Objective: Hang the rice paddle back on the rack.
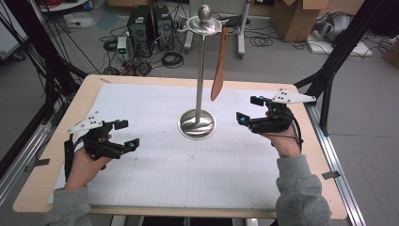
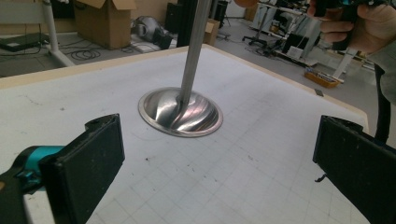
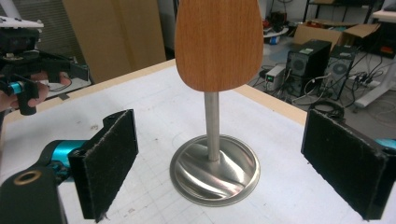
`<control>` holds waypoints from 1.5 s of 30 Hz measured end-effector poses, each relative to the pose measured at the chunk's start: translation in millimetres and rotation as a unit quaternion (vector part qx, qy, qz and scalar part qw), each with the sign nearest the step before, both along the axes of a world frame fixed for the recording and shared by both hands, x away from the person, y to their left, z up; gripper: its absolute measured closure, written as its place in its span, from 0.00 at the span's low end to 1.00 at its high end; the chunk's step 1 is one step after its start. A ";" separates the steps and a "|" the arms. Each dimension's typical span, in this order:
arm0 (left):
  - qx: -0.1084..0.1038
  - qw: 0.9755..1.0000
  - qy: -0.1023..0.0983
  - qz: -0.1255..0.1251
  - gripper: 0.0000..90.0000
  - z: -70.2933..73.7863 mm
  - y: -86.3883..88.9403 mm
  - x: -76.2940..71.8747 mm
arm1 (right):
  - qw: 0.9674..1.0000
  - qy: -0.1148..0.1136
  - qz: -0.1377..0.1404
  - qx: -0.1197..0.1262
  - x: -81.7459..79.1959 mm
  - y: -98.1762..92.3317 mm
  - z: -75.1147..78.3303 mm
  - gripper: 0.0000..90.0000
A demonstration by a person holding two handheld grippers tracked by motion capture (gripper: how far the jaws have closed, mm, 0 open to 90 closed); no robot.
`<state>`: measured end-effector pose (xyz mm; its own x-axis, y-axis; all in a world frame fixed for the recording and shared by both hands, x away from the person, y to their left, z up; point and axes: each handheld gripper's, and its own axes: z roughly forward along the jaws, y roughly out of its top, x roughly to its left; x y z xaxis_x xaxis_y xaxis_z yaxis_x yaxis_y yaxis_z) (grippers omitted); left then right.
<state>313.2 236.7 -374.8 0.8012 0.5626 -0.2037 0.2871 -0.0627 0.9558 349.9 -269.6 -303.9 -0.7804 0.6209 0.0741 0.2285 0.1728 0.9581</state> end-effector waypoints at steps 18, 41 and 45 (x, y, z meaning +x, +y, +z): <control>0.000 1.000 -0.007 0.001 0.03 0.6 -3.9 -1.2 | 0.999 -0.019 -0.030 0.009 -24.4 -15.9 -25.8 0.11; 0.000 1.000 -0.005 0.012 0.03 -4.2 -0.9 0.6 | 0.998 -0.007 -0.056 -0.014 -35.8 -24.3 -55.9 0.11; -0.001 1.000 -0.007 0.013 0.03 -3.9 -0.4 0.3 | 0.998 -0.001 -0.062 -0.012 -37.3 -27.1 -60.0 0.11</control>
